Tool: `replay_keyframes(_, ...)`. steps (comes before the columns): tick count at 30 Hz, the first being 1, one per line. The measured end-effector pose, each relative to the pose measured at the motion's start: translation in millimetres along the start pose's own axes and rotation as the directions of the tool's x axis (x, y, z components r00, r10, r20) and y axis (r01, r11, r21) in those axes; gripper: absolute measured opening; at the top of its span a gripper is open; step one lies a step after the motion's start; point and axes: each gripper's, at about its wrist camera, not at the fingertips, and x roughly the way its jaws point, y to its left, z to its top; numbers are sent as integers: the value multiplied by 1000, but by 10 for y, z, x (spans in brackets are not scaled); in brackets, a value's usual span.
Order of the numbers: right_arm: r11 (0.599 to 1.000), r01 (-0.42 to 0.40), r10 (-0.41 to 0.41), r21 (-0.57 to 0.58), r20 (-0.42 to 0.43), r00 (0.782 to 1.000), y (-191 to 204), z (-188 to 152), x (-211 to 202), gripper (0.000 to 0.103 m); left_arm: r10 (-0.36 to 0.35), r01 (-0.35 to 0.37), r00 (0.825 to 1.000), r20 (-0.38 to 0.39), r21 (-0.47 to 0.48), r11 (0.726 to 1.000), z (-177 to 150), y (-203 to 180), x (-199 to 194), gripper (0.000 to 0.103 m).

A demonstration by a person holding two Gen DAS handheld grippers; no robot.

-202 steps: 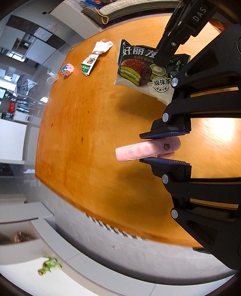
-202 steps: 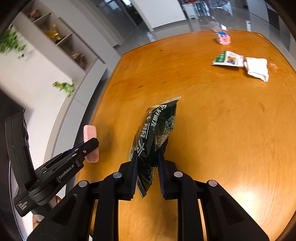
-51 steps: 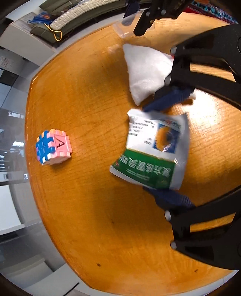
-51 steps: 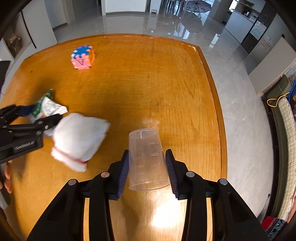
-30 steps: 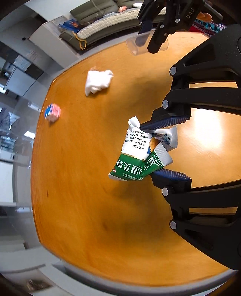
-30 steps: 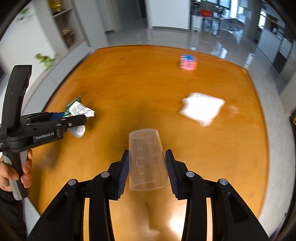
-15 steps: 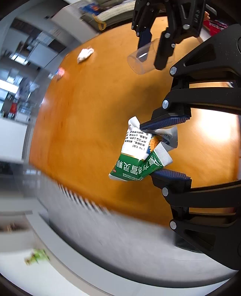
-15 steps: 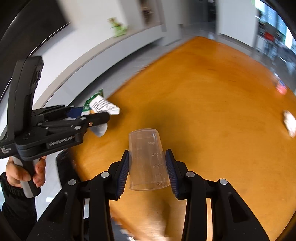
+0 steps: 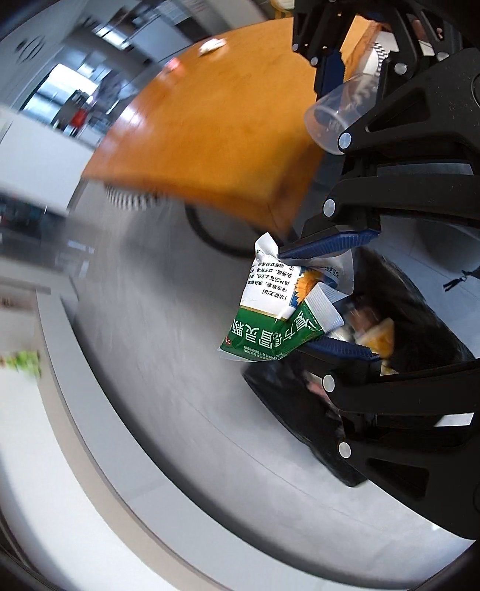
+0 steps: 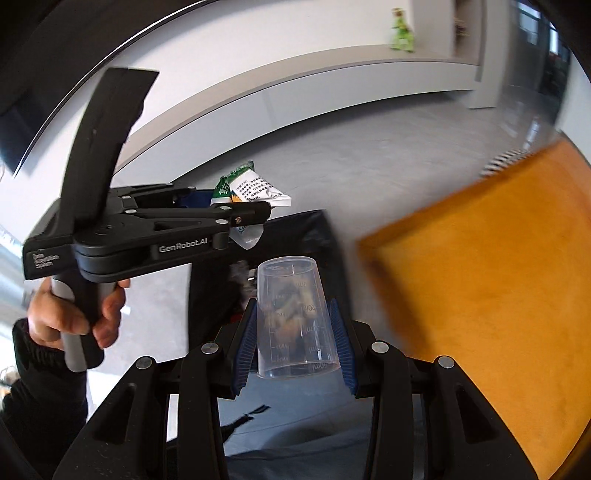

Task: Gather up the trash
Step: 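Carry the clear cup and medicine packet over the bin and open both grippers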

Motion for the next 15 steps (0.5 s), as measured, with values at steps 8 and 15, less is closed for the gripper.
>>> replay_keyframes(8, 994, -106, 104, -15, -59, 993, 468, 96, 553, 41, 55, -62, 998, -41, -206, 977, -516, 833, 39, 41)
replay_keyframes(15, 997, -8, 5, -74, -38, 999, 638, 14, 669, 77, 154, -152, 988, -15, -291, 945, -680, 1119, -23, 97)
